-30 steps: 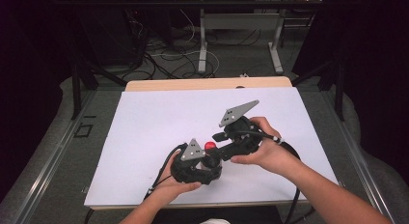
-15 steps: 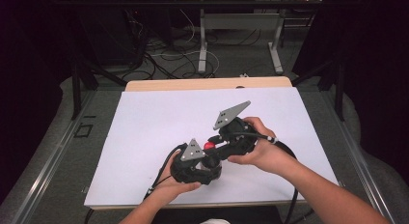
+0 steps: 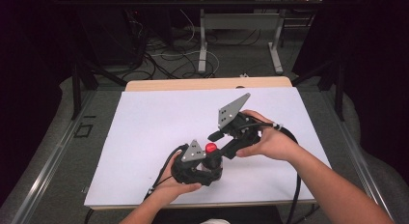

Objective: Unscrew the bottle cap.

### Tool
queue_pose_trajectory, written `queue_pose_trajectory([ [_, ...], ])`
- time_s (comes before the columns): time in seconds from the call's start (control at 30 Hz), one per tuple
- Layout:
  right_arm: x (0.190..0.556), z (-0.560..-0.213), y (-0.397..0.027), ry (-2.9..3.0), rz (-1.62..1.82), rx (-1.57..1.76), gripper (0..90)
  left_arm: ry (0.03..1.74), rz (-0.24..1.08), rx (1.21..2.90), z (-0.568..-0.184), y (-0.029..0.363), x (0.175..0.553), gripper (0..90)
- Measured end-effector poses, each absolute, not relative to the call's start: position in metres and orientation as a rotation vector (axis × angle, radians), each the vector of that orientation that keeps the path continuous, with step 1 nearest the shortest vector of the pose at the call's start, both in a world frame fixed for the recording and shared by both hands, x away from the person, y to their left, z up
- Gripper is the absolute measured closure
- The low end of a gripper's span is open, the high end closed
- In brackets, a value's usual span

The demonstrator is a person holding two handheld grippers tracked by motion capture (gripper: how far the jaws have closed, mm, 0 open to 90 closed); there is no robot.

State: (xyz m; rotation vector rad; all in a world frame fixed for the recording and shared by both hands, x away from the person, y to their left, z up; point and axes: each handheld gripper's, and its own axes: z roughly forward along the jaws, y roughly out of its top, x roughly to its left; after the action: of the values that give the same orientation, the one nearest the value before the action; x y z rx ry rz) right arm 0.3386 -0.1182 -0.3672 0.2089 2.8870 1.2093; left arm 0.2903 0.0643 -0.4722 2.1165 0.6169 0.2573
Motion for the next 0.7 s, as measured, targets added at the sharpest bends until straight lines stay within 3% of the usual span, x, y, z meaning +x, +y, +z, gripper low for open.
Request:
queue_pose_trajectory([
  [0.3, 0.312, -0.365, -0.114, 2.685, 1.186, 0.701, 46.7, 0.634, 0.263, 2.126, -0.471, 0.065, 0.292, 29.7],
  [0.43, 0.309, -0.369, -0.108, 2.675, 1.148, 0.772, 51.0, 0.626, 0.264, 2.137, -0.471, 0.065, 0.291, 29.7],
  [0.53, 0.309, -0.371, -0.105, 2.665, 1.157, 0.799, 60.7, 0.637, 0.262, 2.129, -0.471, 0.065, 0.291, 29.8],
  [0.7, 0.315, -0.371, -0.106, 2.742, 1.148, 0.658, 61.4, 0.627, 0.273, 2.129, -0.472, 0.064, 0.29, 29.8],
])
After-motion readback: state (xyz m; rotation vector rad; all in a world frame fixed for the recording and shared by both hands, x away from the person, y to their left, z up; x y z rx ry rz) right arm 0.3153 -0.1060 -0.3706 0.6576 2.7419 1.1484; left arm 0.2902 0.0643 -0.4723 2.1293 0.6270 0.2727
